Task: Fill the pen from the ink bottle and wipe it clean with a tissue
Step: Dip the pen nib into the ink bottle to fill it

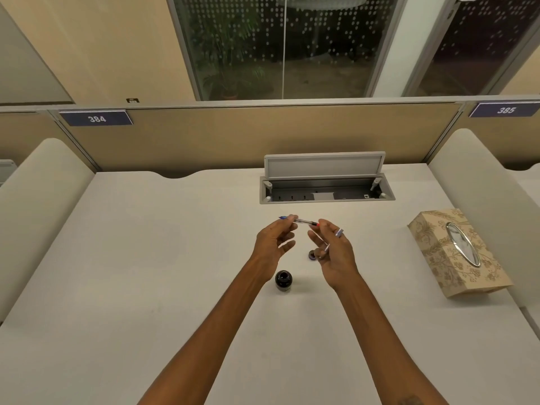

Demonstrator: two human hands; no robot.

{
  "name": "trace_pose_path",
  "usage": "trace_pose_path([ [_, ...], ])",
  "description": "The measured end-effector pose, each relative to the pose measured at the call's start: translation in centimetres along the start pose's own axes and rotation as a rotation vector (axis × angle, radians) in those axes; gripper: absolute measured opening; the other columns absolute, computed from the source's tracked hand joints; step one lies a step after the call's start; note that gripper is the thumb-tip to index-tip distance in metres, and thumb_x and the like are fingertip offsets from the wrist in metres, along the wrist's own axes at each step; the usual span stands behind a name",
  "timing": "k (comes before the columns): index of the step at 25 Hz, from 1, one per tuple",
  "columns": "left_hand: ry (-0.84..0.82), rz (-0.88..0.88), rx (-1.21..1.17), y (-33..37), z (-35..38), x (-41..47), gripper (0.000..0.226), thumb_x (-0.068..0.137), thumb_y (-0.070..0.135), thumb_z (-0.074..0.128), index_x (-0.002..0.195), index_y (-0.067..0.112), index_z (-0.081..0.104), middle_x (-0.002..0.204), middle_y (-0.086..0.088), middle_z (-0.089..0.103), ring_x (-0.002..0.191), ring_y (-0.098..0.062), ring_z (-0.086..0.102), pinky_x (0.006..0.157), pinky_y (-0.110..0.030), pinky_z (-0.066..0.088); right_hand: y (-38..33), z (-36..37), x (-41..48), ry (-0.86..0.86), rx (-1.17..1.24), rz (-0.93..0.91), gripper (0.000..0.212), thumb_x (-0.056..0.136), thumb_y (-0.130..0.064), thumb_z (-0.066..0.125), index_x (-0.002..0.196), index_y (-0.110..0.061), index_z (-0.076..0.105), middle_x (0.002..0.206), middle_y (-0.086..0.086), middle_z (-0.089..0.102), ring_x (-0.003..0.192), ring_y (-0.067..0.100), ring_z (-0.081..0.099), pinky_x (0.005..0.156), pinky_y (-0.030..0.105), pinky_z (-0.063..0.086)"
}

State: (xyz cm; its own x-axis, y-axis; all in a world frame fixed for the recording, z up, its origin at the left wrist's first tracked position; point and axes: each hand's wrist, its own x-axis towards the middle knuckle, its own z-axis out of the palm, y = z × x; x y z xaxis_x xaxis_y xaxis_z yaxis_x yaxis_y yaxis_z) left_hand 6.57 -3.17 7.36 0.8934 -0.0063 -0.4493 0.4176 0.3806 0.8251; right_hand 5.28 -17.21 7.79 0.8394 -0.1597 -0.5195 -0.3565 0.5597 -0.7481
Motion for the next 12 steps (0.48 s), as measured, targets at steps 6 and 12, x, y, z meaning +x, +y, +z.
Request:
trace_pose_path([
  [6,-0.041,0.043,0.461,0.9,-3.6,1.7,0.055,0.098,0.058,0.041,0.13,0.019,0.062,0.118,-0.001,0.069,0.107,-0.018,0.061,0.091,-0.033,0.05,-0.9,-1.8,2.5,0.119,-0.348,-0.135,0.017,0.096,-0.029,0.06,0.108,-0.018,0.066,0.096,-0.001,0.077,0.078,0.005,0.074,0.057,0.019,0.046],
  [12,-0.148,0.233,0.837,-2.6,-7.3,3.0,0.019,0.095,0.028,0.064,0.107,0.021,0.077,0.111,0.005,0.075,0.104,-0.011,0.067,0.09,-0.023,0.05,2.9,-3.0,3.6,0.036,-0.752,-0.233,0.012,0.09,-0.025,0.063,0.091,-0.015,0.071,0.081,-0.002,0.077,0.073,0.016,0.075,0.069,0.026,0.055],
])
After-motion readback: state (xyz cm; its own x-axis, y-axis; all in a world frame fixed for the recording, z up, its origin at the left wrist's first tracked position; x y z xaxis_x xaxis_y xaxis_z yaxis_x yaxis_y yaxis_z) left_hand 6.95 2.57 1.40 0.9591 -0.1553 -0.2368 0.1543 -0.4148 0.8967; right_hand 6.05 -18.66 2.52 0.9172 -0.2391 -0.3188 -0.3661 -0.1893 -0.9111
